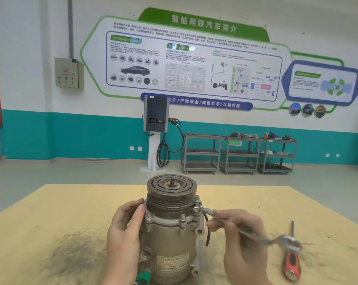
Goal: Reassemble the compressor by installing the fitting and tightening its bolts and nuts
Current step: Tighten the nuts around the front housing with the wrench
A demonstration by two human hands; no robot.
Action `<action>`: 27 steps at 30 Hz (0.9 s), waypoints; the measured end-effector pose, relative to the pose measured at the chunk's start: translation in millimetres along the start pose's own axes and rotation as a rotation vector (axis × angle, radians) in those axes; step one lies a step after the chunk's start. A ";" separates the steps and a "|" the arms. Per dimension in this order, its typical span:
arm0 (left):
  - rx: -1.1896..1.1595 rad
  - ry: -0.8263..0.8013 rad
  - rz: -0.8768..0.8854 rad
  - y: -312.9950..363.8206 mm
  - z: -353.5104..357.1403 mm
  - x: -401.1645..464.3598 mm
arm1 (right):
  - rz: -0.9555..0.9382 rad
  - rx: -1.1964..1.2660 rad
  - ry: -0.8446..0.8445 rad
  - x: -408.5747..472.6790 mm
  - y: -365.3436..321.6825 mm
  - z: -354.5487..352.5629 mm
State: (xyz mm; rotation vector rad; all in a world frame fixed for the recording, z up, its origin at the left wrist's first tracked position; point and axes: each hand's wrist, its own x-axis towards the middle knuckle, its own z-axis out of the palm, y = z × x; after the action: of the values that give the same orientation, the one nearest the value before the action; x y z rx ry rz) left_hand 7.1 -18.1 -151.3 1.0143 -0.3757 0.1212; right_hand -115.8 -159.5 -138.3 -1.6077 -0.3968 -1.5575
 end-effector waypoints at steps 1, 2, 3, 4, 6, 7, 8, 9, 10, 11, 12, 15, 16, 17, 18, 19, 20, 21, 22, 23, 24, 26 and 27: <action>0.006 -0.002 0.007 -1.4 0.2 0.3 | -0.067 -0.106 -0.086 -0.8 -2.9 2.1; 0.012 -0.002 0.017 -2.4 0.6 1.1 | -0.134 -0.206 -0.145 0.5 -4.7 5.6; 0.019 0.002 0.028 -3.8 1.3 2.2 | -0.197 -0.273 -0.179 3.1 -5.9 11.2; 0.019 0.011 0.035 -5.0 2.0 3.5 | -0.250 -0.303 -0.203 5.9 -6.4 19.4; -0.002 0.025 0.043 -5.5 3.0 5.0 | -0.330 -0.359 -0.249 10.9 -6.5 39.2; -0.005 0.027 0.044 -4.7 2.6 4.7 | -0.366 -0.419 -0.257 13.7 -6.3 47.8; 0.004 0.033 0.048 -4.4 1.3 4.0 | -0.395 -0.475 -0.240 16.8 -6.5 53.1; 0.033 0.050 0.066 -4.1 -0.1 2.6 | -0.410 -0.499 -0.202 19.6 -6.6 54.3; 0.067 0.070 0.102 -4.1 -1.6 1.3 | -0.409 -0.481 -0.149 22.0 -6.4 52.7; 0.107 0.090 0.152 -4.0 -2.7 -0.7 | -0.384 -0.424 -0.089 24.5 -7.2 49.5; 0.143 0.101 0.209 -4.6 -2.8 -3.4 | -0.322 -0.335 -0.014 26.9 -9.2 45.7; 0.255 0.048 0.307 -6.8 4.0 -14.1 | 0.073 -0.017 0.310 30.9 -12.0 36.7; 0.277 0.034 0.294 -6.3 6.6 -16.7 | 0.208 0.067 0.386 31.5 -9.5 32.8; 0.287 0.033 0.287 -6.4 7.8 -17.9 | 0.322 0.140 0.434 33.0 -6.2 28.1; 0.272 0.038 0.281 -8.0 8.0 -18.3 | 0.416 0.200 0.461 34.5 -1.9 22.5; 0.234 0.046 0.264 -8.3 8.3 -18.4 | 0.497 0.254 0.472 35.7 2.2 17.3; 0.198 0.054 0.240 -7.4 8.5 -18.3 | 0.564 0.305 0.473 36.9 5.8 12.9; 0.176 0.058 0.221 -6.5 8.1 -18.9 | 0.620 0.349 0.469 37.5 9.0 9.7; 0.166 0.058 0.216 -5.5 7.4 -19.4 | 0.667 0.394 0.462 38.0 12.0 7.8; 0.161 0.054 0.217 -5.0 6.5 -19.8 | 0.706 0.441 0.453 38.4 14.4 6.2; 0.156 0.051 0.218 -3.9 6.0 -20.4 | 0.740 0.486 0.443 38.8 16.4 4.9; 0.146 0.045 0.209 -2.2 5.3 -21.0 | 0.788 0.568 0.420 39.9 19.3 2.7; 0.147 0.042 0.205 -1.6 5.1 -21.1 | 0.800 0.598 0.408 40.5 19.9 1.8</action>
State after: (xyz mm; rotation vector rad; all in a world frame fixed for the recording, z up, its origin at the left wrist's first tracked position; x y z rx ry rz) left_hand -13.3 -21.7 -157.9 1.1146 -0.4362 0.3584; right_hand -93.0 -183.0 -107.2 -0.7911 0.0281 -0.9663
